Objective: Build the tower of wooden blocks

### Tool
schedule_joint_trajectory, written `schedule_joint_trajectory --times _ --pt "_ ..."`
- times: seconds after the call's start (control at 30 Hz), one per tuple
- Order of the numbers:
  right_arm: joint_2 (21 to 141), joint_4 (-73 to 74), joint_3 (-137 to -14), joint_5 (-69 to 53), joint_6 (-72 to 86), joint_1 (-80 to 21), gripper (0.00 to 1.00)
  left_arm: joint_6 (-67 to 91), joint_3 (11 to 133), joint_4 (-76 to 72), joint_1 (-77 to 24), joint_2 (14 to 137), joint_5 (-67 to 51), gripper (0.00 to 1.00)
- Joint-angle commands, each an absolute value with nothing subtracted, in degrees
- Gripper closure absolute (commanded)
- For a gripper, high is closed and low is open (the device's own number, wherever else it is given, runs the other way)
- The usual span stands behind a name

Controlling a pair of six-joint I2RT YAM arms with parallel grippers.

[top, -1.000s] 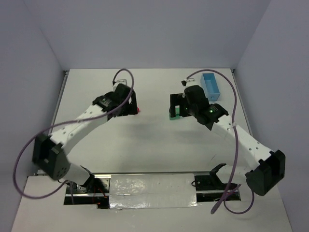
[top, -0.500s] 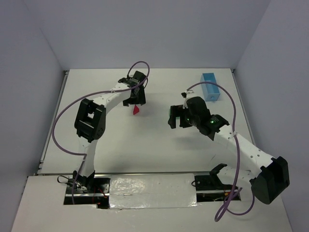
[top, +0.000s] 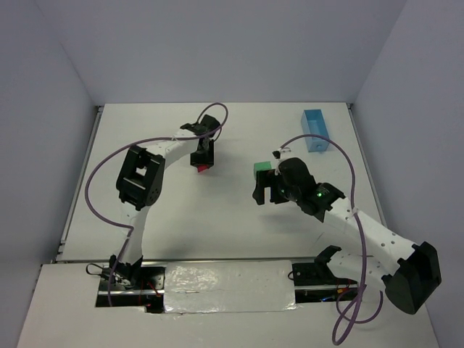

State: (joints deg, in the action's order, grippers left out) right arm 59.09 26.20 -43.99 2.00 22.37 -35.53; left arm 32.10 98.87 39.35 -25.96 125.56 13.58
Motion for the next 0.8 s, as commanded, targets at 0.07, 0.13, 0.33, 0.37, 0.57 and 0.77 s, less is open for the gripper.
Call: schedule_joint_trajectory --times 0.07,0.13,0.33,0.37,0.57,0.77 --pt "56.4 27.9 -46.4 6.2 26.5 -38.8 0.00 31.0 95.5 36.6 -25.3 123.7 11.7 0.57" --pt "56.8 27.6 -46.4 6.2 26.8 -39.6 0.00 31.6 93.3 35.3 -25.3 122.4 10.8 0.65" --pt "58.2 24.0 -46.8 3.4 24.0 -40.6 0.00 32.9 87.6 31.9 -25.1 117.6 9.8 0.91" --pt "57.3 22.7 -45.7 2.0 23.7 -40.5 0.00 34.4 85.7 30.7 -25.1 115.7 8.5 0.92" --pt "47.9 7.6 -38.3 -7.4 29.1 -40.8 0.00 48.5 66.6 16.5 -26.5 92.6 2.5 0.97" --pt "49.5 -7.1 -34.4 -2.4 33.8 -46.6 0.01 65.0 56.0 9.7 -37.1 73.6 7.5 0.99"
